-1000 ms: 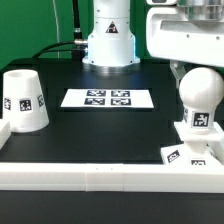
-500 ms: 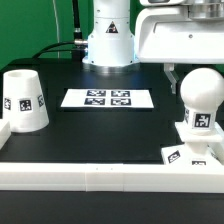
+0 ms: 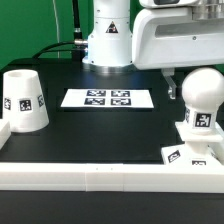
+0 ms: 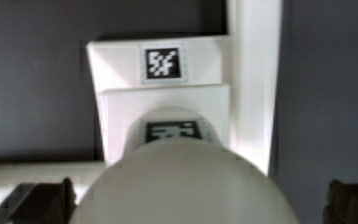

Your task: Assemble lamp

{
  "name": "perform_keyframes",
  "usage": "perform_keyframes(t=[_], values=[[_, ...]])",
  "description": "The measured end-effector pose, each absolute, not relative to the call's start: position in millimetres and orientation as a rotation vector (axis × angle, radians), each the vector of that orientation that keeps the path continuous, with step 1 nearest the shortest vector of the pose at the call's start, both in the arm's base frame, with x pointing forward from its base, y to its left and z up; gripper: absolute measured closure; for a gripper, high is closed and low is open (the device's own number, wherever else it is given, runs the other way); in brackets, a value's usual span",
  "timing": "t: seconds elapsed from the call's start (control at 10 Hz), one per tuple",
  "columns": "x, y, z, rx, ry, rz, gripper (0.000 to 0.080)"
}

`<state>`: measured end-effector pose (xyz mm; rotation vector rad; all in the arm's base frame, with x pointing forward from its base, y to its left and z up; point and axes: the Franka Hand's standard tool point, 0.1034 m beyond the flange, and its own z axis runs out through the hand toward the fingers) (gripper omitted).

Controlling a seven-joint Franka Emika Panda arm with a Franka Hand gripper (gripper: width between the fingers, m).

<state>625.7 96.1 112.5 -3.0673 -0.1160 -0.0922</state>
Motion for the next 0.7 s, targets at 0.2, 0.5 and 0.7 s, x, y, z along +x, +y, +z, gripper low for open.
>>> perform_keyframes(t=[0.2, 0.5, 0.7], values=[[627.7, 95.2, 112.9, -3.058, -0.409, -0.117, 0.0100], [630.0, 94.1, 114.0, -2.996, -0.839, -0.140, 0.0100], [630.9, 93.0, 114.7, -2.949, -1.070, -0.138, 0.0100]])
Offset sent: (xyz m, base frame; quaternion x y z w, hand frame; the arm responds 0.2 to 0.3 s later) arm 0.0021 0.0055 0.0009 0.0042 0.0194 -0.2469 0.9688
